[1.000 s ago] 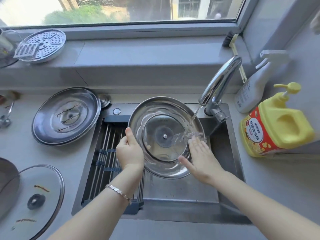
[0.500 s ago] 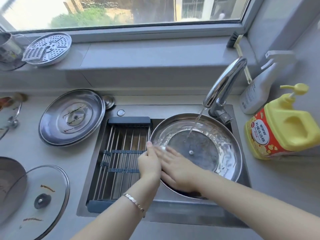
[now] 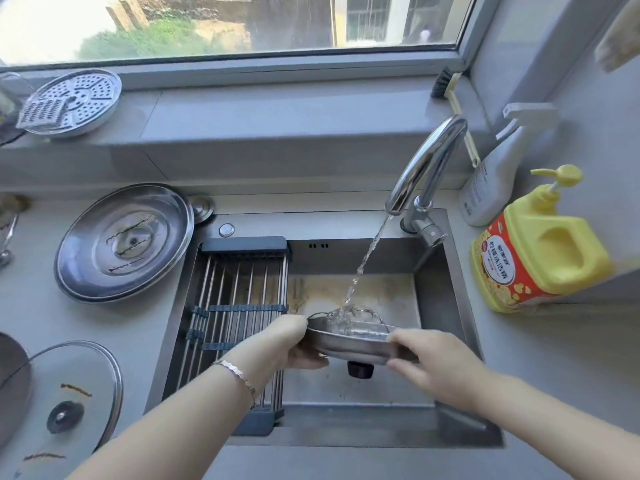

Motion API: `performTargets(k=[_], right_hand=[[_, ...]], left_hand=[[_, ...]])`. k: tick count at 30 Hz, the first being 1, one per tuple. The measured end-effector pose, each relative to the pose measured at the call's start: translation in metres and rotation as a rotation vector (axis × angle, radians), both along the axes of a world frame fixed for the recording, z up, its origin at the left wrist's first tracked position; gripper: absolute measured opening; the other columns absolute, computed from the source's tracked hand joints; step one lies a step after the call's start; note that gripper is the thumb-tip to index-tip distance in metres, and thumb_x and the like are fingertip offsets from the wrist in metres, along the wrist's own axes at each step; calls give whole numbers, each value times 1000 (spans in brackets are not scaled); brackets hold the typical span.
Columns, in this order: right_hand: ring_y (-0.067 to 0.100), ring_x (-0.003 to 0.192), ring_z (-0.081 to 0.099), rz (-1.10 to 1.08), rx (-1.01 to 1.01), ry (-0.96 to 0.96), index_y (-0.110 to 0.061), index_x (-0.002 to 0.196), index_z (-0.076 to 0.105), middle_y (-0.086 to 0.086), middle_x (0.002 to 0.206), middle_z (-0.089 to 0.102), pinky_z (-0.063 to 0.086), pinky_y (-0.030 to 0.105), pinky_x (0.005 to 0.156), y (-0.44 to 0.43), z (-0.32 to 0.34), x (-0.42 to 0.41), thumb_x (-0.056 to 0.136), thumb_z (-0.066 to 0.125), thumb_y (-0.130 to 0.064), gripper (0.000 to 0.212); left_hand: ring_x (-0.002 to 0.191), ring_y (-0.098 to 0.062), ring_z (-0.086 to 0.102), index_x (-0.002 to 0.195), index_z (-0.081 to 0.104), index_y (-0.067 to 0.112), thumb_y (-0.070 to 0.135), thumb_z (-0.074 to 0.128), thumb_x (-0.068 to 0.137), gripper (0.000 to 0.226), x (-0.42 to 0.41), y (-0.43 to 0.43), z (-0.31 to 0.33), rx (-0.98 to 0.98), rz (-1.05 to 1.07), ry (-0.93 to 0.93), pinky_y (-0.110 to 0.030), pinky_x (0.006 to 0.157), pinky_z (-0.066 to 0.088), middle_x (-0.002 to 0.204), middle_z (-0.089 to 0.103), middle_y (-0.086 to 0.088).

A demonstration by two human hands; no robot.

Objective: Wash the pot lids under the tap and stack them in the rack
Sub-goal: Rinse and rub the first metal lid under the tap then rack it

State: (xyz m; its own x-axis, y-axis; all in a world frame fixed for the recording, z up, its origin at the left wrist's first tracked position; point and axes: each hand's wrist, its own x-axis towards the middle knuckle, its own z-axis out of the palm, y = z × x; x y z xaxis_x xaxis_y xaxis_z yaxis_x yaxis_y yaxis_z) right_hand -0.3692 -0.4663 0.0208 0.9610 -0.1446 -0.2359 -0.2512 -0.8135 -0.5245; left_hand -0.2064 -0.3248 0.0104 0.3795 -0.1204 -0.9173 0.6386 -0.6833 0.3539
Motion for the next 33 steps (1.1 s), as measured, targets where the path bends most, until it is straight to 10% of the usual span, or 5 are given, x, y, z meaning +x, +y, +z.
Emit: performTargets(k=[3, 8, 20, 26, 33], right_hand=[[11, 94, 55, -129, 234, 12, -16, 108, 62, -6, 99, 62, 39, 12, 78, -19, 9, 18, 84, 63, -27, 27], [2, 86, 54, -73, 411, 84, -26, 95, 65, -15, 88, 59, 37, 2, 76, -46, 48, 58, 80, 65, -5, 26], [10, 141, 16, -482, 250, -374, -11, 138, 42, 2, 148, 34, 2, 22, 113, 30, 16, 119, 95, 23, -38, 54], [29, 126, 39, -699, 425, -174, -12, 107, 60, 12, 123, 53, 27, 39, 105, -26, 4, 135, 97, 31, -27, 34], [21, 141, 15, -613, 272, -273, -12, 135, 43, 9, 150, 24, 12, 36, 116, 35, 8, 127, 95, 27, -27, 45]], left_hand=[[114, -32, 54, 122, 49, 9, 36, 35, 97, 39, 6, -3, 8, 64, -531, -490, -39, 96, 44, 126, 54, -15], [60, -10, 47, 80, 62, 13, 49, 45, 91, 41, 2, -6, 24, -398, -822, -637, -27, 57, 33, 65, 52, 6], [67, -21, 56, 58, 58, 13, 45, 40, 95, 52, -11, -53, 20, -450, 282, -551, -32, 69, 44, 65, 60, -5], [52, -20, 35, 53, 43, -3, 44, 37, 96, 63, -31, -33, 28, -504, 91, -721, -32, 54, 29, 53, 38, -12], [41, -9, 35, 36, 44, 17, 35, 38, 98, 65, -24, -45, 25, -475, 162, -720, -27, 48, 28, 33, 42, 8]])
